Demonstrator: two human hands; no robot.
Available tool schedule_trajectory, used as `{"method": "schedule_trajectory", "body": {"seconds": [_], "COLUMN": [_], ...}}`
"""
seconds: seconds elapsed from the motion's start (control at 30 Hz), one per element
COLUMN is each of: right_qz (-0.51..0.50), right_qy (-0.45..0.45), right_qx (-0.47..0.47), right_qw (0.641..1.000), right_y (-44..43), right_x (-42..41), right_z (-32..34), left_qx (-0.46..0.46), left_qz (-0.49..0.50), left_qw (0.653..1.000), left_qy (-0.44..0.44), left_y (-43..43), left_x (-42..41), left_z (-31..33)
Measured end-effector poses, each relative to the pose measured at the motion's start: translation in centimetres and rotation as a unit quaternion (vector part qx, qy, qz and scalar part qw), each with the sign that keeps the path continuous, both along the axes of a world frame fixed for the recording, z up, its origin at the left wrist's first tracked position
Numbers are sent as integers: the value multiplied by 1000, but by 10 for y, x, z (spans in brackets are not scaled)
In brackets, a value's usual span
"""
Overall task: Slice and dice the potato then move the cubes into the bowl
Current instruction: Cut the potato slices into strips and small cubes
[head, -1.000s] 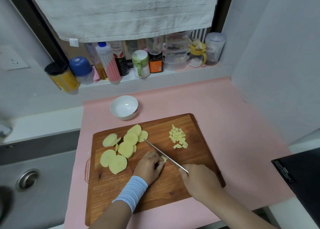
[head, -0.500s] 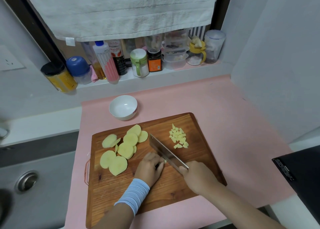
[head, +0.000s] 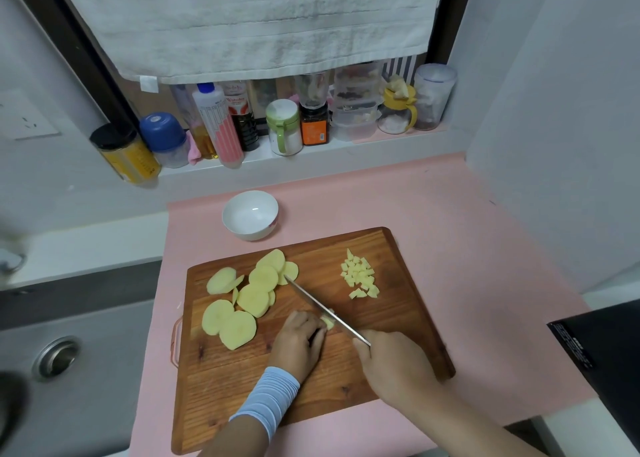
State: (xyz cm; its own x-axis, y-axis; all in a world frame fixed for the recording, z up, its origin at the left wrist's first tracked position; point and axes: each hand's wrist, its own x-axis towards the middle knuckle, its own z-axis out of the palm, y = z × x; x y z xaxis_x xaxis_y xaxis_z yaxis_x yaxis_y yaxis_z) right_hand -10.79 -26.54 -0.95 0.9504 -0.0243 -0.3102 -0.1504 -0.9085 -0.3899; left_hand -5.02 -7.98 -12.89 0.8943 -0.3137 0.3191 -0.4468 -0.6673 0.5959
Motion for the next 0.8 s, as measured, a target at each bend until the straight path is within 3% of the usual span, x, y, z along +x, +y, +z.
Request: {"method": "schedule_trajectory", "body": {"seconds": [0.37, 0.8], "right_qz": [-19, -25], "right_qy": [50, 84], "right_qx": [-14, 85], "right_qw": [998, 993], "right_y": [1, -30], "right_x": [-2, 22], "right_z": [-7, 5], "left_qx": [-9, 13], "left_qz": [21, 69], "left_qw": [1000, 998], "left_qy": [11, 10], "left_y": [0, -5], "left_x": [-1, -4], "left_z": [-5, 0]}}
